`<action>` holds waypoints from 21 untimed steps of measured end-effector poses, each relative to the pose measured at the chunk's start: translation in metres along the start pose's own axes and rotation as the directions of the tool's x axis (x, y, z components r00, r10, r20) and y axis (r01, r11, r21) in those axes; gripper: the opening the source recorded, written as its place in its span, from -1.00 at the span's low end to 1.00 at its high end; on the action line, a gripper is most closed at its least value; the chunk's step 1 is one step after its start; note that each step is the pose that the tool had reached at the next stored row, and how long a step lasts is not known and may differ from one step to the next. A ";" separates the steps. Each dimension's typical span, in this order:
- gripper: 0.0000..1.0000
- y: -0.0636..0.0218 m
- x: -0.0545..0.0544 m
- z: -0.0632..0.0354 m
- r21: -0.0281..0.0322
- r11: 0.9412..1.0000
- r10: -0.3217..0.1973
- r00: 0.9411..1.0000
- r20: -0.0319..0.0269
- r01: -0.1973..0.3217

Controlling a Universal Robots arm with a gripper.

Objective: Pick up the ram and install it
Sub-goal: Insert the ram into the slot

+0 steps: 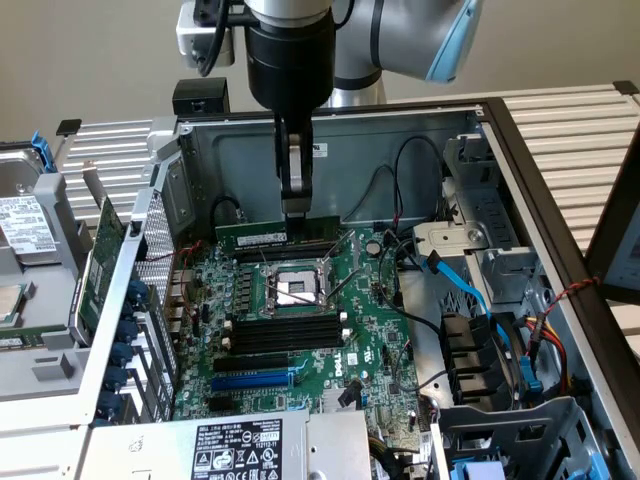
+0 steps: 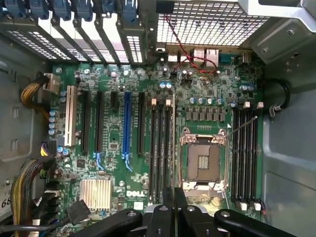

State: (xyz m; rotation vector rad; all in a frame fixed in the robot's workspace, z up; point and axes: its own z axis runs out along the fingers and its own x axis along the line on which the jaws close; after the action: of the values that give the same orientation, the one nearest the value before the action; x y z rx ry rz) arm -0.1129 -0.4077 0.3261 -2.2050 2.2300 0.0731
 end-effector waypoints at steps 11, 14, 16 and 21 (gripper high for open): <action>-0.74 -0.0006 0.003 0.0199 0.000 1.000 0.000 1.000 0.001 0.000; -0.74 -0.0008 0.003 0.0253 0.000 1.000 0.000 1.000 0.001 0.000; -0.74 -0.0009 0.004 0.0290 0.000 1.000 0.000 1.000 0.001 0.000; -0.74 -0.0012 0.005 0.0380 0.000 1.000 0.000 1.000 0.002 0.000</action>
State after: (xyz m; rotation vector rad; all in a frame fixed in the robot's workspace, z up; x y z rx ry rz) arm -0.1129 -0.4113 0.2879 -2.2041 2.2292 0.0750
